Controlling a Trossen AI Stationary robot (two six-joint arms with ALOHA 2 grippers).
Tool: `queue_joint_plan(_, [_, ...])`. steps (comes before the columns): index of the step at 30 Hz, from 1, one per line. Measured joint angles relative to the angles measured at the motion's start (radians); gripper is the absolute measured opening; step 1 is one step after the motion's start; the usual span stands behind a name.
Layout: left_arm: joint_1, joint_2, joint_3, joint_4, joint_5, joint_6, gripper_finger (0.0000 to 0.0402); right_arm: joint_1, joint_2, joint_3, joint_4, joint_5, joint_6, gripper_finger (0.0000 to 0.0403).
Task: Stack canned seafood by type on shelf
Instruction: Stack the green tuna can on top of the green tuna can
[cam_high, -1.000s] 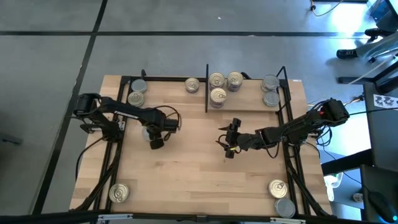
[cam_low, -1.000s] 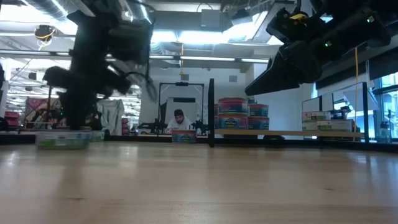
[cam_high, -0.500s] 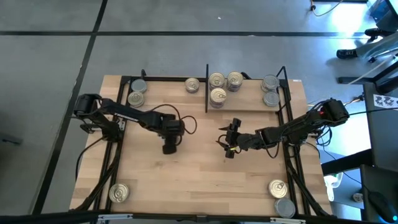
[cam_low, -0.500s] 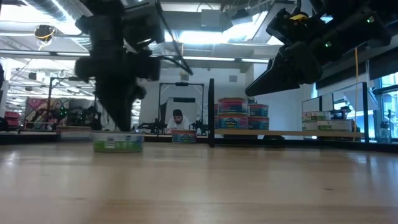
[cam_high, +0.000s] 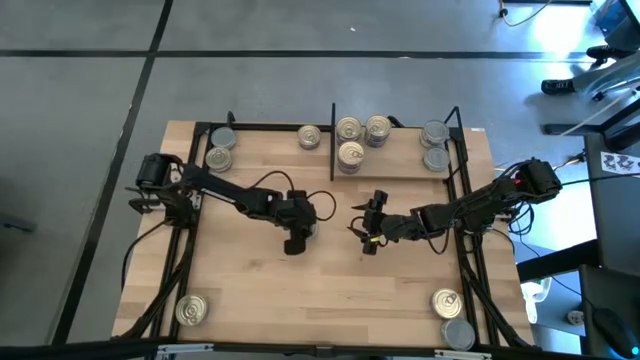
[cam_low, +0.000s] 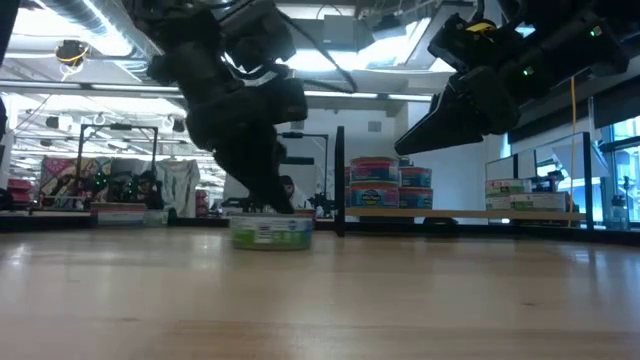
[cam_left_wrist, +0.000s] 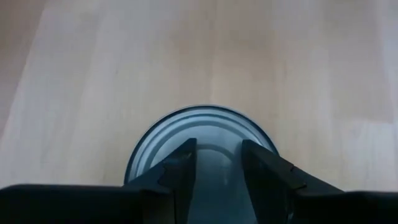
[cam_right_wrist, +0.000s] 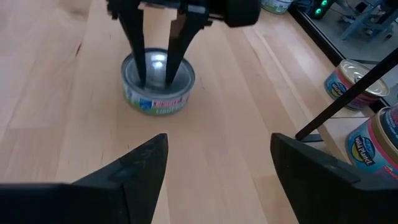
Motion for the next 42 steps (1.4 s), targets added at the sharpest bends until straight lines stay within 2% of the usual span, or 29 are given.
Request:
queue_joint_plan(7, [-0.010,0.012,0.002,0.145,0.011,0.016,0.0127,0.000,0.000,0.000,0.001,-0.009,0.000,0.0284])
queue_joint_plan(9, [-0.014,0.007,0.030,0.093,0.009,0.011,0.0127,0.000,0.000,0.000,-0.001,-0.009,0.000,0.0284])
queue_joint_plan(13, [-0.033,-0.041,0.106,-0.134,0.007,-0.025,0.0127,0.000,0.000,0.000,0.004,-0.009,0.000,0.0284])
queue_joint_plan(16, [-0.053,-0.085,0.103,-0.223,-0.008,-0.036,0.0127,0.000,0.000,0.000,0.017,-0.009,0.000,0.0284])
queue_joint_plan(19, [-0.071,-0.122,0.047,-0.181,-0.037,-0.018,0.0127,0.000,0.000,0.000,0.030,-0.009,0.000,0.0284])
queue_joint_plan(27, [-0.058,-0.134,-0.132,0.090,-0.047,-0.010,0.0127,0.000,0.021,0.000,0.089,-0.009,0.001,0.0284])
queue_joint_plan(42, [-0.048,-0.138,-0.174,0.087,-0.039,-0.012,0.0130,0.000,0.127,0.000,0.213,0.005,-0.004,0.0284])
